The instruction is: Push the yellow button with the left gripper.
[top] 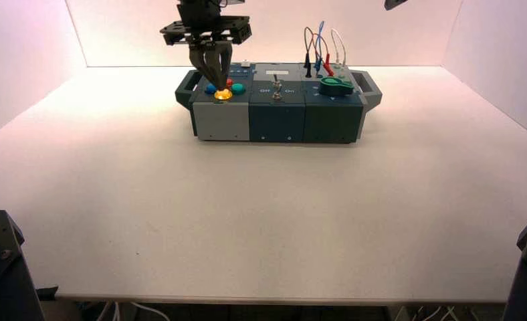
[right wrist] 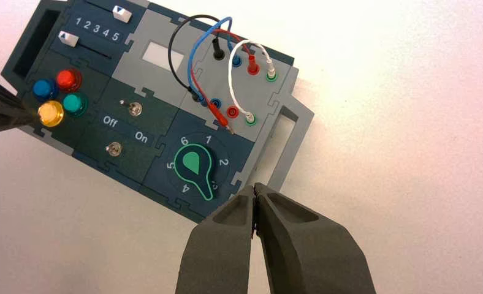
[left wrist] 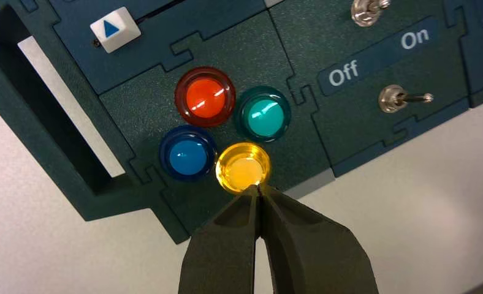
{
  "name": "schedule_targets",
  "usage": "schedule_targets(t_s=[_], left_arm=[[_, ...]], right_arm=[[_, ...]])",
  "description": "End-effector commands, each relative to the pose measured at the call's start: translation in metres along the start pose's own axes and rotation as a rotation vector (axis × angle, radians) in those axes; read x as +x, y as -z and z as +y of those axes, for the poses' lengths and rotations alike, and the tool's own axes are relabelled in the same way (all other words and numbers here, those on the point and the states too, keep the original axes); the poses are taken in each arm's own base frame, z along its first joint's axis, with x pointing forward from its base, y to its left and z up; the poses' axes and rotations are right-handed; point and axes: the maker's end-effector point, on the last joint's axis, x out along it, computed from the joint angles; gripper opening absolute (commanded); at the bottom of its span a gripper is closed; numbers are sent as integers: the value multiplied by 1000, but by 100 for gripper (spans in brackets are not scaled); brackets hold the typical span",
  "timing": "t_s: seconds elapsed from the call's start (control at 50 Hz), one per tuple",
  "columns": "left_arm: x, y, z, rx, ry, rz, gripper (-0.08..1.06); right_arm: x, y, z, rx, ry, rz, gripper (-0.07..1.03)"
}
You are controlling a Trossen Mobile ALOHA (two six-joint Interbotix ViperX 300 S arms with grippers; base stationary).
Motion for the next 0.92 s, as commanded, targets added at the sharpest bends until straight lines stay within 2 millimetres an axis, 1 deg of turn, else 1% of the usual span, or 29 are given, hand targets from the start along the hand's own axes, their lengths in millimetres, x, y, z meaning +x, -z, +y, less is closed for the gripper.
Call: schedule_targets(t_s=[0.02, 0.26, 0.34, 0.92], left_arm=[[-31, -16, -6, 19, -3, -89, -3], [-46, -22, -6, 25, -13, -172, -3], [-48, -23, -6, 25, -14, -181, -3], [-50, -24, -6, 26, -15, -187, -3]], right_arm=[[-17, -18, 1, -20, 16, -71, -2], [-14, -18, 0, -18, 21, -76, -2], [-13, -19, -1, -19, 26, -82, -2], [-11, -17, -2, -17, 27, -77, -2]])
